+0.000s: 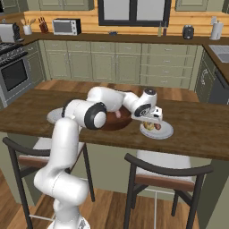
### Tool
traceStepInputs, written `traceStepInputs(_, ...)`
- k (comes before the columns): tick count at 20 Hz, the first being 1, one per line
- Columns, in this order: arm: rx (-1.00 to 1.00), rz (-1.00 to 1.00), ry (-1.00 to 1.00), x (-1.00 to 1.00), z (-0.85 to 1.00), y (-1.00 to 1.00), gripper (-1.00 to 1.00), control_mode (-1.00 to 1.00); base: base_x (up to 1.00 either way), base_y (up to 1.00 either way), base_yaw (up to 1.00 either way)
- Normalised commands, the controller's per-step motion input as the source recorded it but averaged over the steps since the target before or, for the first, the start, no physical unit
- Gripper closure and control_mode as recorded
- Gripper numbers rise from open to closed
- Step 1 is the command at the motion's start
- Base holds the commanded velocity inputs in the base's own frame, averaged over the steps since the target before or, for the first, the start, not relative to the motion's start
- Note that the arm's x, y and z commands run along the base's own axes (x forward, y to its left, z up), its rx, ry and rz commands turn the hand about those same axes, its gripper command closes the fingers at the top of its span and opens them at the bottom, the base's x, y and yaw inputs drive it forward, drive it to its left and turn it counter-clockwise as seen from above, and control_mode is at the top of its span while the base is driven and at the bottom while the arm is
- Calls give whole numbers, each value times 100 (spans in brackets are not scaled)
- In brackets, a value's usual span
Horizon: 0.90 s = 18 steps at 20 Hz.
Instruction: Place one bun and one sausage from the bowl on each plate.
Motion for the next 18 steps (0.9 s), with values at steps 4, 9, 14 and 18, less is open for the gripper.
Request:
traceStepInputs(4,0,0,0,0,-4,-7,-100,-100,0,0,0)
traceStepInputs(9,0,0,0,0,0,0,-100,-100,0,0,0)
traceStepInputs(14,0,0,0,0,5,1,-100,-100,0,0,0)
traceStepInputs(18,-2,-4,0,-12,46,25,-100,-100,0,0,0)
